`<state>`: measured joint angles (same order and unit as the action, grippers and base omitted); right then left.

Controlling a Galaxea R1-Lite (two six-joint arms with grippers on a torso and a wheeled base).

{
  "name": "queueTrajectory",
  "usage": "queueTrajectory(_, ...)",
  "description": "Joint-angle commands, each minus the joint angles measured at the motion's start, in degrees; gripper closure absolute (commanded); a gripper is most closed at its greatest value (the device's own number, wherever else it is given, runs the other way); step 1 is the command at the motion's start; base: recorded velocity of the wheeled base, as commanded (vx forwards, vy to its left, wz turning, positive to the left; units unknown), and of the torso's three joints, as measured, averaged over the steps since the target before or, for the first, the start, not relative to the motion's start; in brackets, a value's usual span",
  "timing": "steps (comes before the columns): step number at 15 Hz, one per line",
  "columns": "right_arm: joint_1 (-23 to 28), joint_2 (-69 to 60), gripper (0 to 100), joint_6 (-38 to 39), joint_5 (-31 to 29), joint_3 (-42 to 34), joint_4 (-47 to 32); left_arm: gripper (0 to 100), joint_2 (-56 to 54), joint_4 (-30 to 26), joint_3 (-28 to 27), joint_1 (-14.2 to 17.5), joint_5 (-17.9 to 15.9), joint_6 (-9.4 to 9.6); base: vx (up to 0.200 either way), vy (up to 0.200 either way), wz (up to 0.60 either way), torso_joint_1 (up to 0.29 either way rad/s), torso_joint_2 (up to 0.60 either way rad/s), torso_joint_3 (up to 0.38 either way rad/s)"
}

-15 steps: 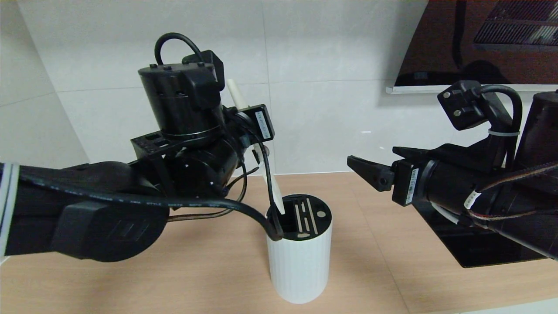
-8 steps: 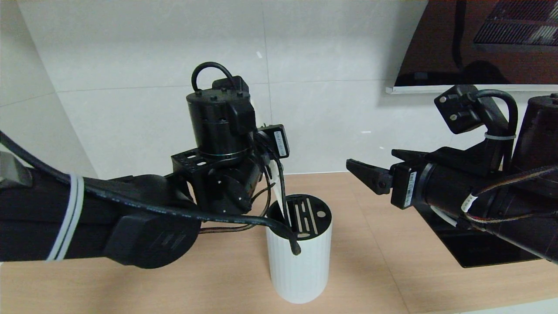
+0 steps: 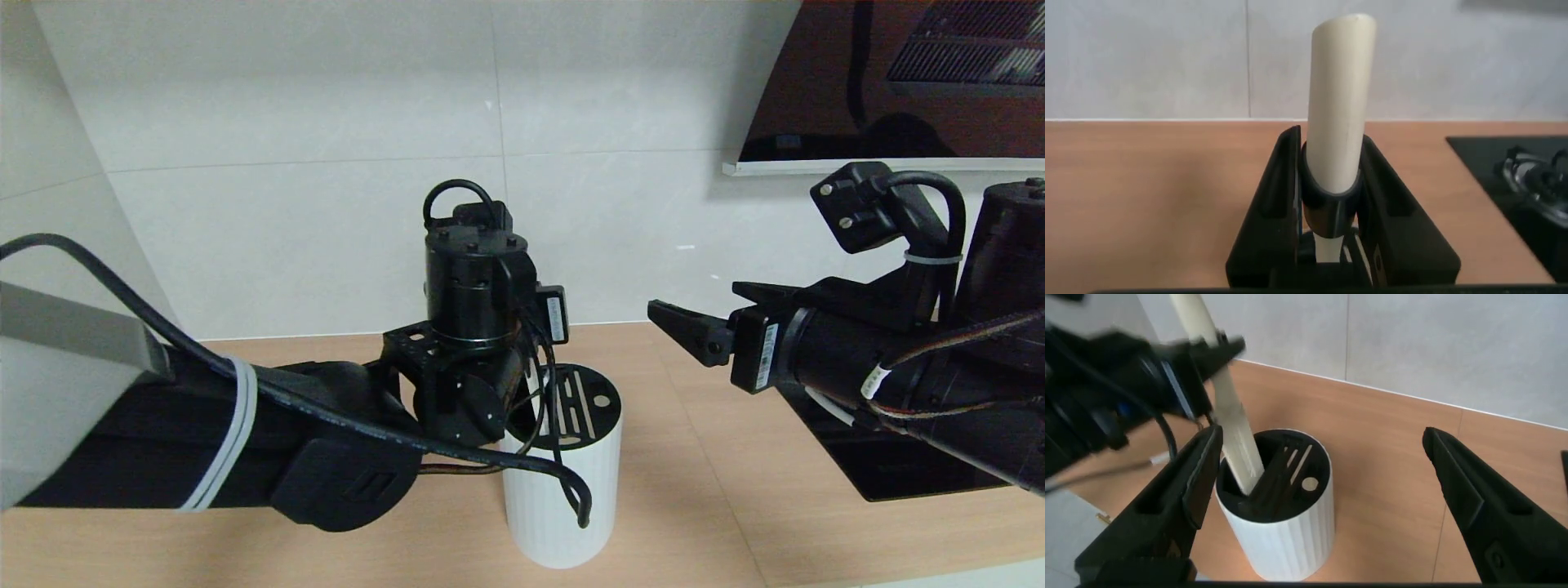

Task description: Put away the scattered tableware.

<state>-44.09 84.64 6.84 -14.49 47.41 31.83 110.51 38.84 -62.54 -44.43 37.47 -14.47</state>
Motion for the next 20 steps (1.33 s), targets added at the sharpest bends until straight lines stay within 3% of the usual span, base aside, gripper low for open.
queueTrajectory(1, -0.03, 0.09, 0, 0.02, -0.01, -0.04, -0.01, 100, 1.55, 0.10, 0.49, -0.30, -0.03, -0.03, 0.000, 0.000, 0.00, 0.000, 0.00, 0.000)
queueTrajectory(15, -0.03, 0.44, 0, 0.02, -0.01, -0.30, 0.16, 100, 4.45, -1.49, 2.07, -1.36, -0.03, -0.30, 0.000, 0.000, 0.00, 0.000, 0.00, 0.000)
queueTrajectory(16, -0.03, 0.44, 0, 0.02, 0.08, -0.30, 0.16, 0, 4.45, -1.40, 2.16, -1.36, -0.03, -0.30, 0.000, 0.000, 0.00, 0.000, 0.00, 0.000)
queueTrajectory(20, -0.03, 0.44, 0, 0.02, -0.01, -0.39, 0.25, 0, 4.19, -1.31, 2.16, -1.36, -0.03, -0.30, 0.000, 0.000, 0.00, 0.000, 0.00, 0.000)
